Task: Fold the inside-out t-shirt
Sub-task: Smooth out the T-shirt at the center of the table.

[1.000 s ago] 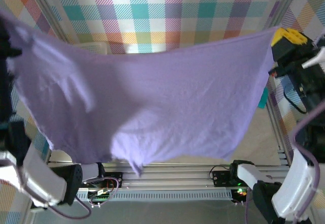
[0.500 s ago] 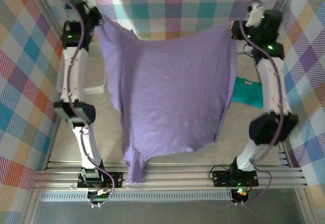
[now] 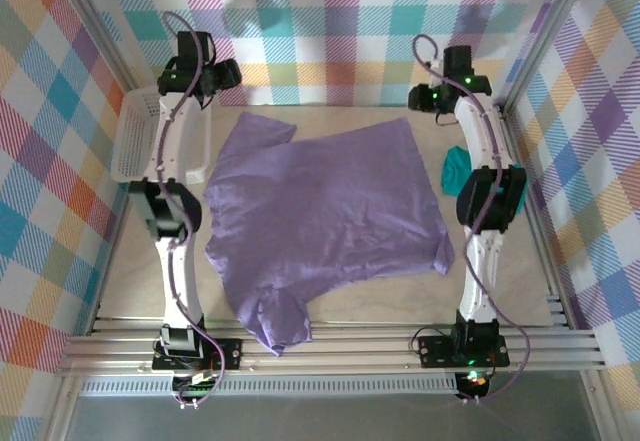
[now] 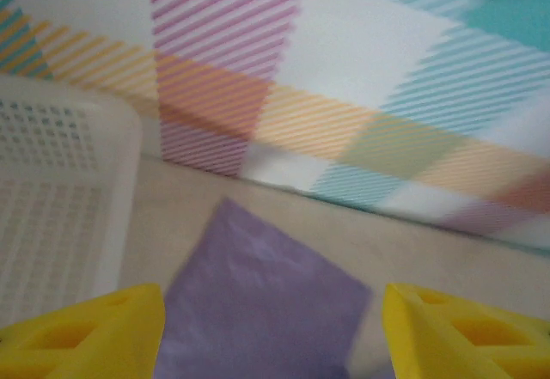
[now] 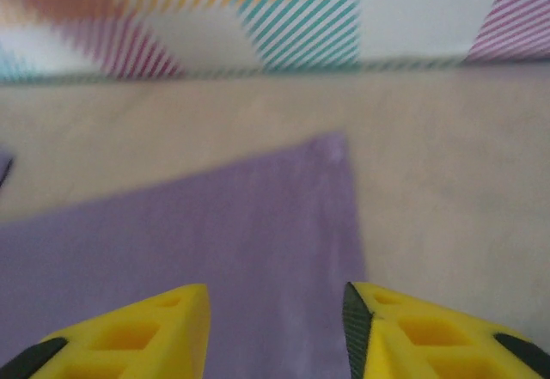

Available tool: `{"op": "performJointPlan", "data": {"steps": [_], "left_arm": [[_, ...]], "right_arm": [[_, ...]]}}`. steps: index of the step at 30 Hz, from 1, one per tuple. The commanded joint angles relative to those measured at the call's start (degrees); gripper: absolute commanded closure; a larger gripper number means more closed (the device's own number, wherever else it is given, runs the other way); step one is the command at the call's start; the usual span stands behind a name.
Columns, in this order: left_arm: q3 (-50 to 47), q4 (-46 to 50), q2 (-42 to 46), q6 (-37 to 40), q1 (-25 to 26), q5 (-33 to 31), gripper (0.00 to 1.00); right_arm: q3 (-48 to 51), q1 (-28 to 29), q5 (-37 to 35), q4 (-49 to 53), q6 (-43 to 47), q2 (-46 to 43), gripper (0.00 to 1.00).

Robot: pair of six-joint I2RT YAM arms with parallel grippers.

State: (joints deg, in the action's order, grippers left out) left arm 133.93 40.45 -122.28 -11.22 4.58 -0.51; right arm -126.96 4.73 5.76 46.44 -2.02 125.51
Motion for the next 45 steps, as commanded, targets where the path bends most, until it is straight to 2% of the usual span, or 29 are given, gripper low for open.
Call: {"op": "performJointPlan", "data": {"steps": [1,4,7,11,12,14,16,19,21,23,28,32,35,37,41,43,45], "left_arm": [[-23.79,-14.22,20.84,-4.70,3.25,4.79,0.31],[-42.50,-22.48,32.60,-9.26,5.10,6.85,0.30],[-56.74,-27.04,39.70,-11.68,10.49,7.18,0.29],[-69.62,-26.97,42.16,-11.98,23.18,4.58,0.28],[-72.14,-29.07,40.87,-12.43,26.01,6.70,0.28],[-73.94,-31.75,36.61,-13.35,30.63,9.34,0.26],[-72.75,-32.94,31.26,-10.81,36.00,12.17,0.25],[-68.83,-32.88,24.05,-1.61,45.71,9.36,0.23],[-66.65,-33.54,19.73,6.27,52.09,4.96,0.23],[-64.90,-35.11,16.58,11.58,55.81,2.12,0.23],[-60.04,-38.06,8.99,21.06,60.23,-0.11,0.25],[-55.18,-37.28,2.37,25.08,61.43,-0.45,0.34],[-53.82,-37.90,-1.08,27.35,61.43,-5.03,0.44],[-54.42,-39.78,-1.61,28.35,61.42,-6.49,0.53],[-58.29,-41.47,1.92,25.77,61.13,-6.69,0.84],[-62.82,-41.83,6.84,22.05,59.66,-3.56,0.92],[-68.40,-42.84,12.49,16.85,56.46,4.84,0.99]], "right_arm": [[20.30,2.65,-0.74,-4.37,1.27,-19.73,0.53],[38.24,3.77,-1.64,-5.75,-3.52,-32.39,0.51],[54.01,4.53,-5.56,-4.46,-9.64,-42.70,0.44],[68.29,4.51,-12.10,1.43,-16.98,-50.41,0.43],[72.23,4.58,-12.52,1.28,-18.85,-51.54,0.43],[76.06,4.41,-12.67,0.45,-21.71,-51.24,0.43],[77.97,4.04,-13.03,-1.36,-23.16,-48.81,0.43],[78.22,1.98,-9.94,-3.62,-23.03,-44.06,0.44],[77.54,1.28,-9.25,-3.85,-22.34,-41.94,0.45],[77.13,0.58,-8.95,-3.49,-21.76,-40.70,0.45],[76.73,-2.09,-6.86,-3.02,-19.96,-38.41,0.49],[76.37,-3.17,-4.62,-4.43,-19.50,-36.71,0.65],[75.14,-3.60,-2.10,-4.83,-18.73,-36.22,0.77],[74.18,-3.64,0.81,-4.99,-18.48,-35.87,0.83],[71.18,-3.77,9.24,-5.51,-18.02,-34.91,0.89],[69.75,-3.72,14.66,-6.76,-18.12,-34.15,0.90],[67.67,-3.66,20.82,-9.05,-18.04,-32.21,0.91]]}}
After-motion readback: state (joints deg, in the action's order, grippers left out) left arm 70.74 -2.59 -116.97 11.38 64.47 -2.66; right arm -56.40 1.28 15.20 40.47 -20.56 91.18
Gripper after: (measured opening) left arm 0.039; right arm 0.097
